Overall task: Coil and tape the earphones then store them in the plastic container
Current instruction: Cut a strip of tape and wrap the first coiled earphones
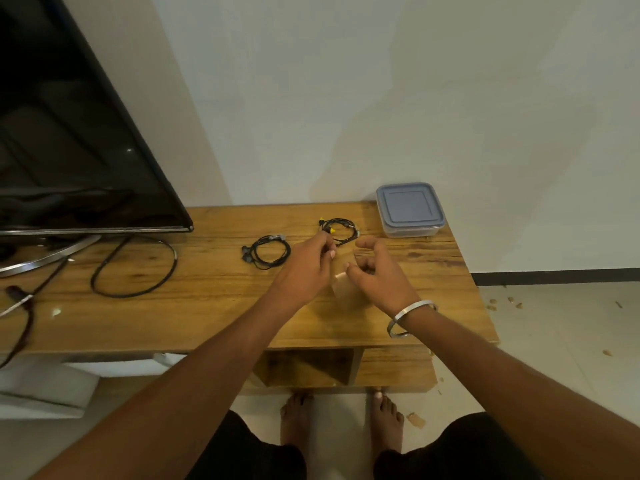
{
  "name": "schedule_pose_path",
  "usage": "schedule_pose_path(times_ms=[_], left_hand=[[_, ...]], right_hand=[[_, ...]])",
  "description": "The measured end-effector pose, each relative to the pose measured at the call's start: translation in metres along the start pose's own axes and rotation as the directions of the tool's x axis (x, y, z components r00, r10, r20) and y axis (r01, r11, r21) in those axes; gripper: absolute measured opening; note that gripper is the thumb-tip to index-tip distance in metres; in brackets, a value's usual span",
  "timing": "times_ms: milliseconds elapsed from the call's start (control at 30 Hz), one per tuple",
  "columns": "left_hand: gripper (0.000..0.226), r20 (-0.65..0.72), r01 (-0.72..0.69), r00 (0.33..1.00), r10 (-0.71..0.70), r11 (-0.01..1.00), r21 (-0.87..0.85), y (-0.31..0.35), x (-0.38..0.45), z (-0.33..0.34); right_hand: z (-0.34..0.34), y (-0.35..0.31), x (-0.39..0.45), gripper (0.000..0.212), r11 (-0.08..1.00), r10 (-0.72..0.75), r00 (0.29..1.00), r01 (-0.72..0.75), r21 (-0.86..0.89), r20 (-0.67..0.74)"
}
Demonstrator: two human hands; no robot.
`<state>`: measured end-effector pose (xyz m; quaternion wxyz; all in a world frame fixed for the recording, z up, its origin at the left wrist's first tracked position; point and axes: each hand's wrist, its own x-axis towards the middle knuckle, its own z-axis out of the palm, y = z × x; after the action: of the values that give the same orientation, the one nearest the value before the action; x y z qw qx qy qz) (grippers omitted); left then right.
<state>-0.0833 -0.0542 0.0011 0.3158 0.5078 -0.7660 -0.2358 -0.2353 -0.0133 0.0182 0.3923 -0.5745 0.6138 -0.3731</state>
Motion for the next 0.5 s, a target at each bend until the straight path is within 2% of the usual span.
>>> schedule_pose_path(times_ms=[100,167,233,500], left_hand=[[0.007,0.024,-0.024,0.999,0.023,0.999,0.025,0.001,0.002,-0.002],[0.008,0.047,-0.039,0.998,0.037,0.999,0.037,0.004,0.004,-0.001],[0.008,0.052,-0.048,0.998,0.047,0.999,0.023,0.009,0.006,0.001],[0.008,0.089,-0.039,0.995,0.042,0.999,-0.026,0.011,0.01,0.0]], right_hand=[[0.001,-0.006,0.013,0.048,0.978,-0.087,0.996,0.081,-0.191,-0.024],[-0.002,-0.008,0.023,0.044,0.926,-0.136,0.99,0.136,-0.351,0.026],[-0.005,-0.01,0.032,0.035,0.887,-0.124,0.99,0.142,-0.44,0.069],[-0.019,-0.023,0.042,0.021,0.864,-0.033,0.99,0.096,-0.495,0.136]])
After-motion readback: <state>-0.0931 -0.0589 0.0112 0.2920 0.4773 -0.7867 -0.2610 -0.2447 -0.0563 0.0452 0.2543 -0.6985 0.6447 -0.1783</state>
